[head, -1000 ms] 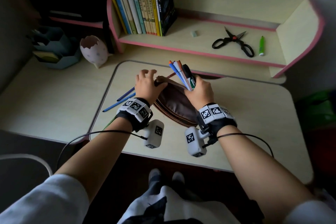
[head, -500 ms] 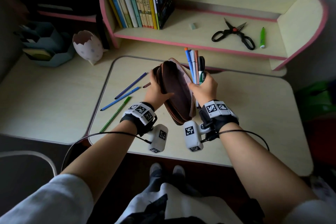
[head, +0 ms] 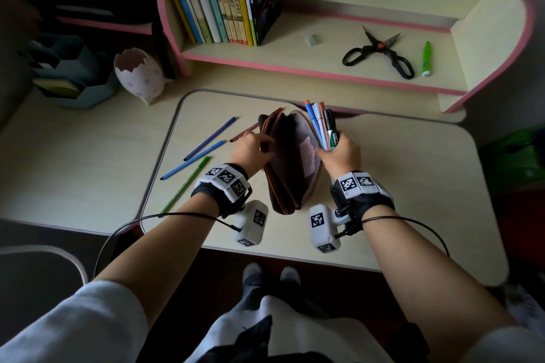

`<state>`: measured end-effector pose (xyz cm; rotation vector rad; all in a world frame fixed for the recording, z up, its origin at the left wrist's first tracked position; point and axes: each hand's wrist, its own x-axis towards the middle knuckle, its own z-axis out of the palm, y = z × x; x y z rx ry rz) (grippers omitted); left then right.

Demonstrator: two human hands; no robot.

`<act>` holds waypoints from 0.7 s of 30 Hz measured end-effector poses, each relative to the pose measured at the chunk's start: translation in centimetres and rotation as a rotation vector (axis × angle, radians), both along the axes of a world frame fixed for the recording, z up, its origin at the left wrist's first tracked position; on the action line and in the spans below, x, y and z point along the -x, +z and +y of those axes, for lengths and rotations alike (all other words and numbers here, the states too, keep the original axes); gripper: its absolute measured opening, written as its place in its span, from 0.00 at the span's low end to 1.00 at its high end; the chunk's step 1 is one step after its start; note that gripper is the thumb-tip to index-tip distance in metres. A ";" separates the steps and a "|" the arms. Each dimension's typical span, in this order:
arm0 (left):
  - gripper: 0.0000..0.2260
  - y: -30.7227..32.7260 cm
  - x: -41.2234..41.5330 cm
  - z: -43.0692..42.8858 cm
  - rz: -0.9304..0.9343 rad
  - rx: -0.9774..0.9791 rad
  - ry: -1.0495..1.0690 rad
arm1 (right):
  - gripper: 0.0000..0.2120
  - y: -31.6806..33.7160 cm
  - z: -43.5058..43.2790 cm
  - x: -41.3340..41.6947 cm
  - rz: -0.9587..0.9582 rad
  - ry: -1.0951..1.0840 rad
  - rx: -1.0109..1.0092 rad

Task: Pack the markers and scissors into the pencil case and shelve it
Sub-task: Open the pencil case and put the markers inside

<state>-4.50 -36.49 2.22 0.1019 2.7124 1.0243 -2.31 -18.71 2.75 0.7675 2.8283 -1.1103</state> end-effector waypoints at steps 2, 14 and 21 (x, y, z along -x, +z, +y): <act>0.16 -0.3 -0.2 0.3 -0.040 -0.018 -0.028 | 0.15 0.0 0.1 0.1 0.010 -0.012 -0.015; 0.17 0.0 0.0 1.3 -0.088 -0.057 -0.074 | 0.17 2.3 -1.8 2.4 0.309 0.042 0.396; 0.17 -0.2 -0.2 0.5 -0.113 -0.114 -0.074 | 0.19 -0.4 -3.5 1.0 0.019 0.153 0.426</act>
